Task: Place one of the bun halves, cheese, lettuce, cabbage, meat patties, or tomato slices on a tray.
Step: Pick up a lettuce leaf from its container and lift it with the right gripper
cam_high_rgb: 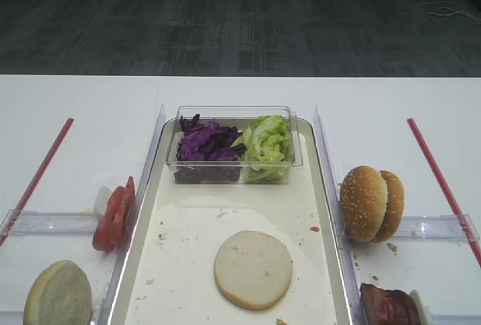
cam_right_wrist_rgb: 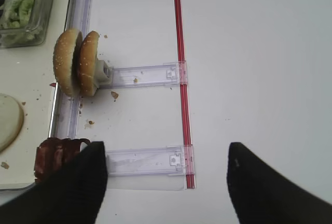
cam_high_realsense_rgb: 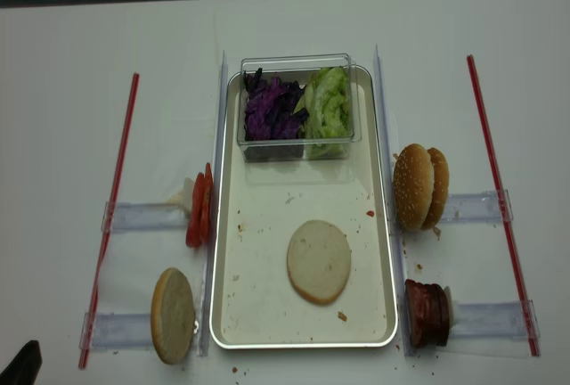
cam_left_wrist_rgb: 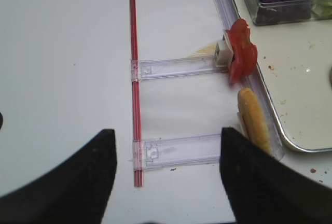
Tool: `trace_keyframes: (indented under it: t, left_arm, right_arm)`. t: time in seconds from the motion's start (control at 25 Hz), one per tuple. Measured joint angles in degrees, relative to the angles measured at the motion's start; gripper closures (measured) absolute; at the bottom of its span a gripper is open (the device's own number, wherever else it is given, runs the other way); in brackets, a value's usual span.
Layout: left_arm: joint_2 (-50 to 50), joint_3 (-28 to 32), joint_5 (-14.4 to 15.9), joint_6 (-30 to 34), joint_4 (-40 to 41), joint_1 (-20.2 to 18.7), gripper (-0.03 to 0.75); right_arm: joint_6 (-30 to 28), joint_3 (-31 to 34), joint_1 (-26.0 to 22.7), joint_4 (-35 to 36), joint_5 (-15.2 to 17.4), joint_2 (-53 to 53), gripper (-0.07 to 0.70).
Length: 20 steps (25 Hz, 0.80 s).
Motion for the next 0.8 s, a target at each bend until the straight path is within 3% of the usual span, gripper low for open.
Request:
trace_keyframes:
  t: [0.32, 0.8]
  left_arm:
    - [0.0, 0.0, 0.0, 0.0, 0.0, 0.0, 0.303]
    - [0.0, 0.0, 0.0, 0.0, 0.0, 0.0, 0.303]
  right_arm:
    - [1.29, -8.33, 0.0, -0.4, -0.51, 17.97, 0.153]
    - [1.89, -27.86, 0.0, -0.4, 0.82, 43.08, 0.153]
